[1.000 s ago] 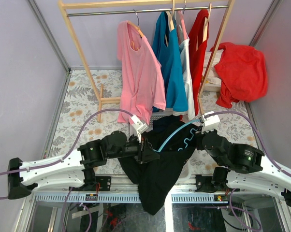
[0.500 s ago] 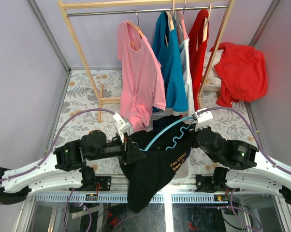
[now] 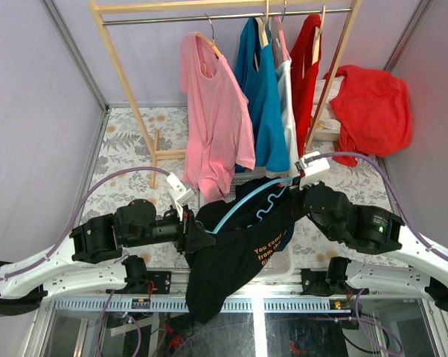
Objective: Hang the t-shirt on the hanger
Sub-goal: Pick up the hanger from the bin, then place the T-shirt on the hanger.
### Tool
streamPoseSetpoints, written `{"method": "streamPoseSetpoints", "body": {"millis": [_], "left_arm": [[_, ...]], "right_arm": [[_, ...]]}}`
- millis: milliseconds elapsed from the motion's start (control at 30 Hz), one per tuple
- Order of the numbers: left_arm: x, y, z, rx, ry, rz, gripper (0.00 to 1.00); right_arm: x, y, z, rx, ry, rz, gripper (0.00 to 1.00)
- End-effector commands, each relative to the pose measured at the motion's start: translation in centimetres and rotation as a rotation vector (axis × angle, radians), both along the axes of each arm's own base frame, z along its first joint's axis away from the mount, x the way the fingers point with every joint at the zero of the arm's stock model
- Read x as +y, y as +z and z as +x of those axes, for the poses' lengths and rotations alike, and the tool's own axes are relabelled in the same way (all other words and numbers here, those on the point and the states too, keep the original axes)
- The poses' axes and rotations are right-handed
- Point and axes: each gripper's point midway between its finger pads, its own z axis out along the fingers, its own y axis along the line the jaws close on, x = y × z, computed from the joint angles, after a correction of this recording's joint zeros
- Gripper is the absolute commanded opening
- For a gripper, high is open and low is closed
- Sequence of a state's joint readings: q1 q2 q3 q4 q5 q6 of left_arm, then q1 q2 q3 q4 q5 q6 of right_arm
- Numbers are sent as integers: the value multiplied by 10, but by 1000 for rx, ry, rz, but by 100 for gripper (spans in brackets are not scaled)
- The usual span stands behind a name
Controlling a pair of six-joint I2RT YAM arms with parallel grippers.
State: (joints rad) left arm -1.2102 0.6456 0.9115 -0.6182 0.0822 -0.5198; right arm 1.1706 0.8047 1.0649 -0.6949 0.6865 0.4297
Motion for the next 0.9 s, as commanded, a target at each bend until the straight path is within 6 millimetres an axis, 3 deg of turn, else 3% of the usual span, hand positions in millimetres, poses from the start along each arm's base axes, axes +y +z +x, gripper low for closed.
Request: {"method": "streamPoseSetpoints", "body": {"millis": [0, 200, 500, 867], "left_arm": [[2, 20, -7, -30, -44, -37, 0], [5, 20, -9, -28, -50, -30, 0], [7, 27, -11, -40, -63, -45, 0], [1, 16, -21, -5, -131, -8, 0]], "right_arm": [[-4, 34, 7, -65, -18, 18, 0], [-21, 44, 8, -92, -57, -16, 0], [-40, 40, 11, -111, -117, -74, 0], [-49, 56, 15, -152, -147, -107, 0]]}}
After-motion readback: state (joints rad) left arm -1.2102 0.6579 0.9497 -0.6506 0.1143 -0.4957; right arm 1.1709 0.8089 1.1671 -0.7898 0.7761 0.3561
